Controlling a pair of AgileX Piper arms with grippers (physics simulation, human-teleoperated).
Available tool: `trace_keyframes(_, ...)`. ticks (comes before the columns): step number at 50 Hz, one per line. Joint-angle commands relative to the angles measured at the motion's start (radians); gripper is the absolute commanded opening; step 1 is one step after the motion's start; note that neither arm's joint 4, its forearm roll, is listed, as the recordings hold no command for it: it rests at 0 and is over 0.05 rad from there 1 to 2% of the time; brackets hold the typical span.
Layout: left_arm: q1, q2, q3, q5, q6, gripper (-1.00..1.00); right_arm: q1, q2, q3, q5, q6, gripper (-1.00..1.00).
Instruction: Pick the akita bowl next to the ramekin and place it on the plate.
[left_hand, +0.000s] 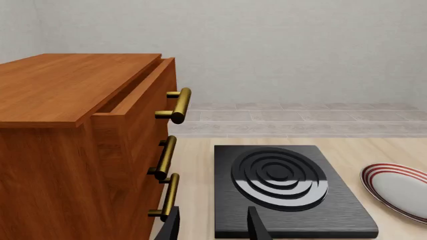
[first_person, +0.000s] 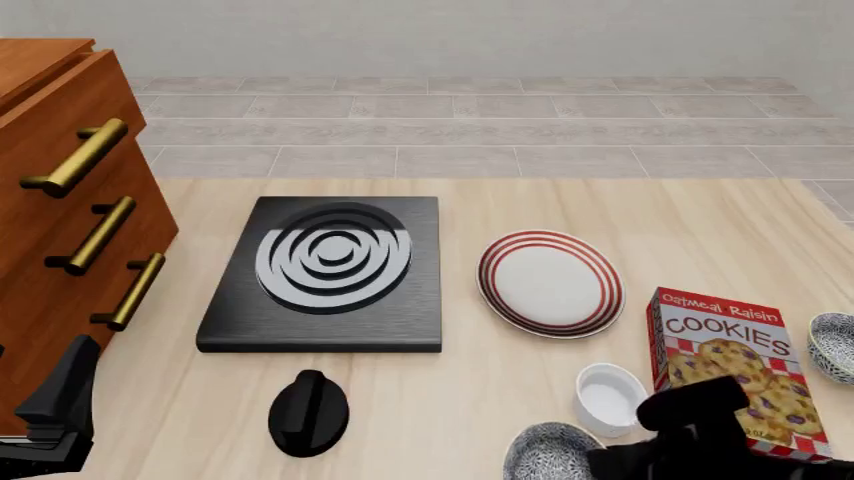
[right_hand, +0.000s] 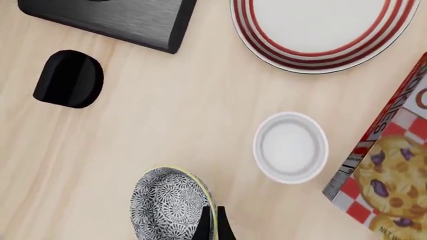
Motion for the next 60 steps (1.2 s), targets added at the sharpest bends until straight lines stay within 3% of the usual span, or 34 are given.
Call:
trace_keyframes(1,0.000,0.000,0.000,0.000,0.000,1.00,-0.009,-0.047,-0.046,0.058,0.001,-1.00)
trace_keyframes(17,0.000,0.000,0.000,0.000,0.000,1.00,-0.040,-0.072,-0.091,0.101,0.011,-1.00)
trace_keyframes(20,0.000,0.000,0.000,0.000,0.000,1.00,-0.092,-0.080,-0.100,0.112,-0.007,-1.00)
trace_keyframes(29,0.000,0.000,0.000,0.000,0.000,1.00,-0.118,-0.085,-0.125,0.129,0.006,-1.00)
trace_keyframes(36,0.000,0.000,0.000,0.000,0.000,1.00,-0.135,-0.080,-0.139,0.130,0.033,-1.00)
trace_keyframes(40,0.000,0.000,0.000,0.000,0.000,1.00,-0.150,-0.077,-0.145,0.126,0.023,-1.00)
trace_keyframes(43,0.000,0.000,0.000,0.000,0.000,1.00,-0.195,-0.074,-0.145,0.122,0.029,-1.00)
trace_keyframes(60,0.000,0.000,0.000,0.000,0.000,1.00,-0.231,-0.054,-0.192,0.114,0.054,-1.00)
